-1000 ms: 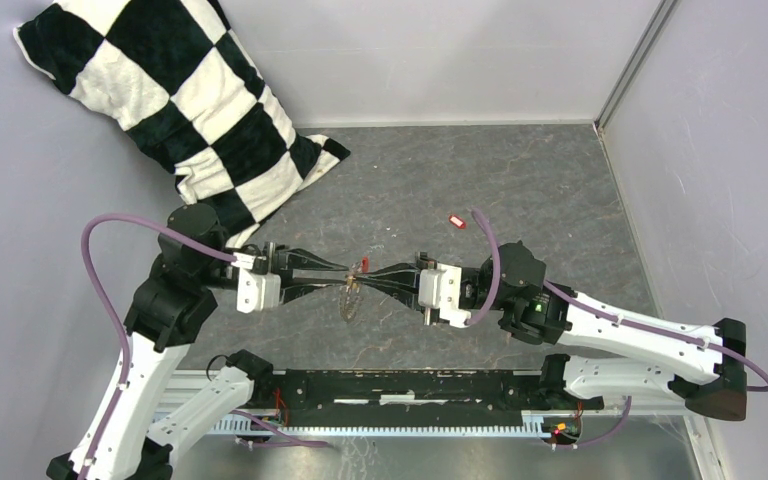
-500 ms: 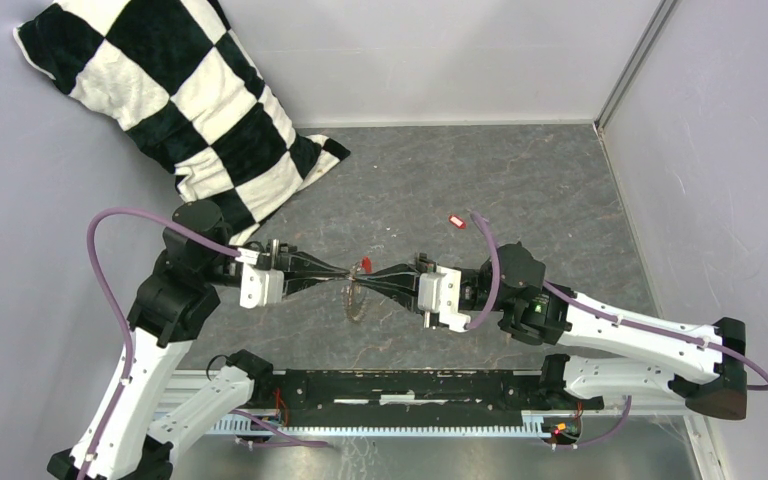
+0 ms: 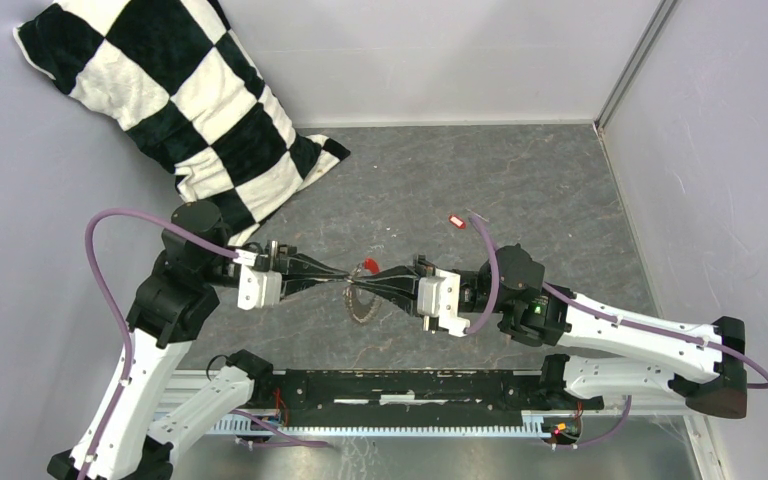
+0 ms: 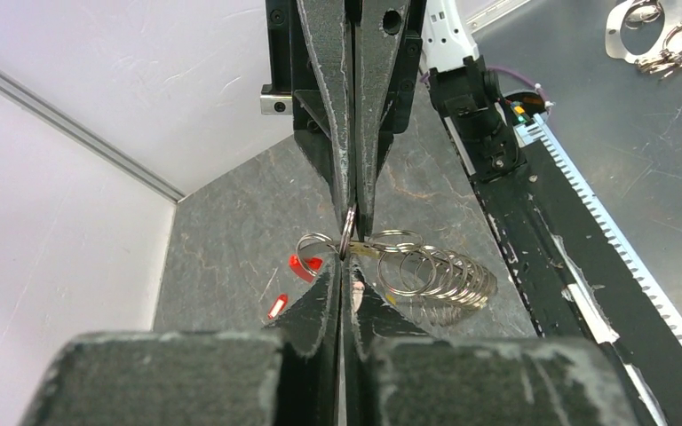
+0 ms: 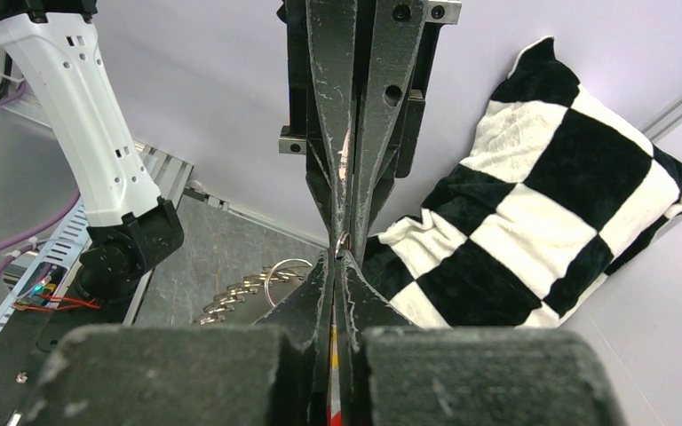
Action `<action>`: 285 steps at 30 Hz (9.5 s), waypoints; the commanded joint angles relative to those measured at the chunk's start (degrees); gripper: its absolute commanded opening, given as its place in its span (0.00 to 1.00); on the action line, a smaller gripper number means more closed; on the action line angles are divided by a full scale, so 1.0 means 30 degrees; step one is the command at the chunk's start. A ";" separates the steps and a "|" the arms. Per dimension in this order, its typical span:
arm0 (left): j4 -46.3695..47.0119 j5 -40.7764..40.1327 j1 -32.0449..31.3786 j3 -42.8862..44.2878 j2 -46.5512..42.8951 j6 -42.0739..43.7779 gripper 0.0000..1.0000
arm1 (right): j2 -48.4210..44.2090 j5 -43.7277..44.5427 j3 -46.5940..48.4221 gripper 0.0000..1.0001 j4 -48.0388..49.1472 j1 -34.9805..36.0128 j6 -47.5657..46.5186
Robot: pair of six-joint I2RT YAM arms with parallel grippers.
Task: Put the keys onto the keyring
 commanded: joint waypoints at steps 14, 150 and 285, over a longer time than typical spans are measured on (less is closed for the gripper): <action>0.0343 0.0520 -0.0042 -0.0076 -0.0317 0.0315 0.20 | 0.0157 0.0246 0.0702 0.01 0.0607 0.0314 -0.0294; -0.1328 -0.2642 -0.0042 -0.2141 -0.0300 0.1781 0.02 | 0.3645 0.1741 0.6669 0.09 -1.0746 -0.1579 0.2291; 0.3490 -0.1819 -0.0057 -0.2980 -0.1840 -0.6014 0.25 | 0.0774 0.1847 -0.2545 0.01 0.6352 -0.0610 0.7088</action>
